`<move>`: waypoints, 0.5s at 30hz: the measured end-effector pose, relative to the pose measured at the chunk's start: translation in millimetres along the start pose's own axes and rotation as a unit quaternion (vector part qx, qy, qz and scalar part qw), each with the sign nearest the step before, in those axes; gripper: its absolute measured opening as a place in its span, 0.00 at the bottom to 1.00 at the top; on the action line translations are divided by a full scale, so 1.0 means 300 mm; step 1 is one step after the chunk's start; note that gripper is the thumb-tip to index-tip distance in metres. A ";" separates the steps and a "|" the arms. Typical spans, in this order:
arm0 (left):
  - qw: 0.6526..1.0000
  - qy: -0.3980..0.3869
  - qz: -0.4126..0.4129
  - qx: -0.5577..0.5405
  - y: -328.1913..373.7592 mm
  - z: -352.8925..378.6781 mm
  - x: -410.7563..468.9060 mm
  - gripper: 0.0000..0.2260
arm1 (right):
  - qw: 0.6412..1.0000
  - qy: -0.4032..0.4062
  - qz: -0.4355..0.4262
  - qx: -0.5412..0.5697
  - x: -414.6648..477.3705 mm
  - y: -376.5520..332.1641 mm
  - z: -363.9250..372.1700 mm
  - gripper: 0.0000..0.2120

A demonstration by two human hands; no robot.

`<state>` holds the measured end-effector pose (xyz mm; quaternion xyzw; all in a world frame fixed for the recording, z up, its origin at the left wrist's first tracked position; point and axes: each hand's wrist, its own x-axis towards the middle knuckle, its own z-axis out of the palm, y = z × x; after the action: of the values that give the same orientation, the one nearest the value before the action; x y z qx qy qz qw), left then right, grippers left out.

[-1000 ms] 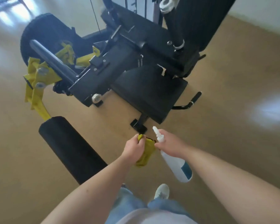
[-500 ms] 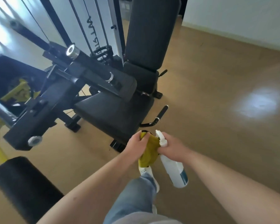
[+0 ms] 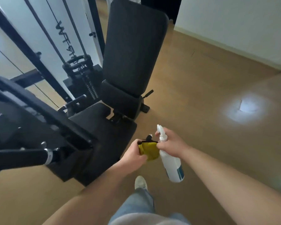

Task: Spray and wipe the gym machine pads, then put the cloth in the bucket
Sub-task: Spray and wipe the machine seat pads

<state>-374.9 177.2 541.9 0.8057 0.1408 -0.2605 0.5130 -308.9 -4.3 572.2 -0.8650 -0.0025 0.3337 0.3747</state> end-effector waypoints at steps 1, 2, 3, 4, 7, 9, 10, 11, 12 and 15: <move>1.000 0.018 0.006 0.007 0.026 -0.007 0.038 0.11 | 1.000 0.011 -0.001 -0.003 0.040 -0.009 -0.039 0.17; 0.999 0.038 0.010 0.012 0.050 -0.012 0.069 0.11 | 1.000 0.018 -0.001 -0.007 0.078 -0.017 -0.070 0.17; 0.998 0.053 0.009 0.024 0.067 -0.017 0.102 0.11 | 1.000 0.024 -0.005 -0.011 0.116 -0.028 -0.098 0.17; 0.997 0.065 0.005 0.030 0.085 -0.023 0.133 0.11 | 1.000 0.025 -0.010 -0.017 0.155 -0.042 -0.123 0.17; 0.994 0.103 -0.025 0.022 0.123 -0.056 0.221 0.08 | 0.999 0.012 -0.030 -0.032 0.272 -0.097 -0.184 0.16; 0.990 0.132 -0.052 0.009 0.147 -0.082 0.275 0.07 | 0.998 -0.015 -0.048 -0.036 0.356 -0.134 -0.217 0.17; 0.986 0.150 -0.067 0.004 0.162 -0.096 0.299 0.06 | 0.997 -0.033 -0.059 -0.041 0.399 -0.152 -0.232 0.17; 0.982 0.170 -0.086 0.002 0.171 -0.109 0.329 0.05 | 0.995 -0.051 -0.073 -0.049 0.446 -0.171 -0.248 0.17; 0.975 0.193 -0.106 -0.003 0.186 -0.126 0.353 0.05 | 0.992 -0.066 -0.086 -0.058 0.493 -0.189 -0.263 0.17; 0.949 0.272 -0.161 -0.019 0.209 -0.174 0.436 0.12 | 0.983 -0.111 -0.119 -0.085 0.630 -0.249 -0.311 0.17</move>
<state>-221.6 191.6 533.1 0.8026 0.4074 -0.1077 0.4221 -89.6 37.4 558.3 -0.8448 -0.1753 0.3789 0.3347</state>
